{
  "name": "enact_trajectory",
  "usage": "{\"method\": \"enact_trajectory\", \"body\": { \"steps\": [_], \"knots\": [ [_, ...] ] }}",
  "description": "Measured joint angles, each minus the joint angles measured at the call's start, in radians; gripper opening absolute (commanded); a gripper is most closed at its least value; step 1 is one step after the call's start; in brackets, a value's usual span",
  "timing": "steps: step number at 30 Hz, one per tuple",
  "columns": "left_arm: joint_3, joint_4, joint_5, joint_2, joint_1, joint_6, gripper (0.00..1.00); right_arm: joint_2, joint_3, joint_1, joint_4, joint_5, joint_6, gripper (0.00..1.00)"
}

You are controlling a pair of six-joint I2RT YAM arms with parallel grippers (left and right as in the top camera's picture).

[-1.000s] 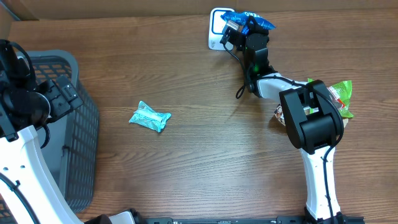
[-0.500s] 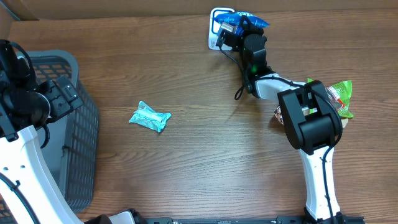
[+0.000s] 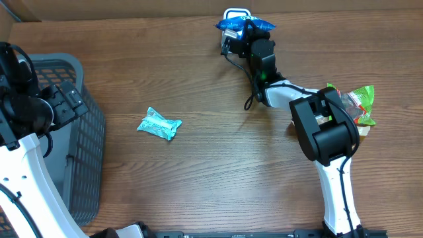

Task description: Scan the item barcode

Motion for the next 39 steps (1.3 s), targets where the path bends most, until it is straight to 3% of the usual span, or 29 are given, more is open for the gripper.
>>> {"method": "enact_trajectory", "body": {
  "steps": [9,15,19,21,22,26,33,34,35,36,37,38,39],
  "knots": [
    [0.0,0.0,0.0,0.0,0.0,0.0,1.0,-0.012,0.0,0.032,-0.021,0.072,0.016,0.04],
    [0.0,0.0,0.001,0.0,0.0,0.0,1.0,-0.248,0.006,0.066,-0.531,0.161,0.16,0.06],
    [-0.001,-0.001,0.003,0.0,0.0,0.0,1.0,-0.475,0.015,0.11,-0.951,0.134,0.486,0.15],
    [-0.001,-0.001,0.003,0.0,0.0,0.0,1.0,-0.545,0.026,0.126,-1.105,0.049,0.676,0.11],
    [-0.001,0.0,0.003,0.0,0.0,0.001,1.0,-0.58,0.027,0.131,-1.212,-0.022,0.784,0.04],
    [-0.001,-0.001,0.003,0.0,0.0,0.002,1.0,-0.617,0.033,0.129,-1.516,-0.249,1.018,0.04],
    [-0.001,0.0,0.003,0.0,0.0,0.003,1.0,-0.615,0.027,0.063,-1.822,-0.345,1.212,0.04],
    [-0.001,0.0,0.003,0.0,0.0,0.003,0.99,-0.615,0.027,0.04,-1.832,-0.348,1.233,0.13],
    [-0.001,0.0,0.003,0.0,0.0,0.003,1.0,-0.615,0.027,0.007,-1.837,-0.36,1.259,0.37],
    [-0.001,0.0,0.003,0.0,0.0,0.003,1.0,-0.615,0.027,-0.019,-1.829,-0.381,1.273,0.5],
    [-0.001,0.0,0.003,0.0,0.0,0.003,1.0,-0.615,0.027,-0.06,-1.788,-0.439,1.302,0.82],
    [-0.001,0.0,0.003,0.0,0.0,0.003,1.0,-0.615,0.027,-0.08,-1.759,-0.474,1.308,0.96],
    [-0.001,0.0,0.003,0.0,0.0,0.003,1.0,-0.615,0.026,-0.085,-1.738,-0.502,1.322,1.0]
  ]
}}
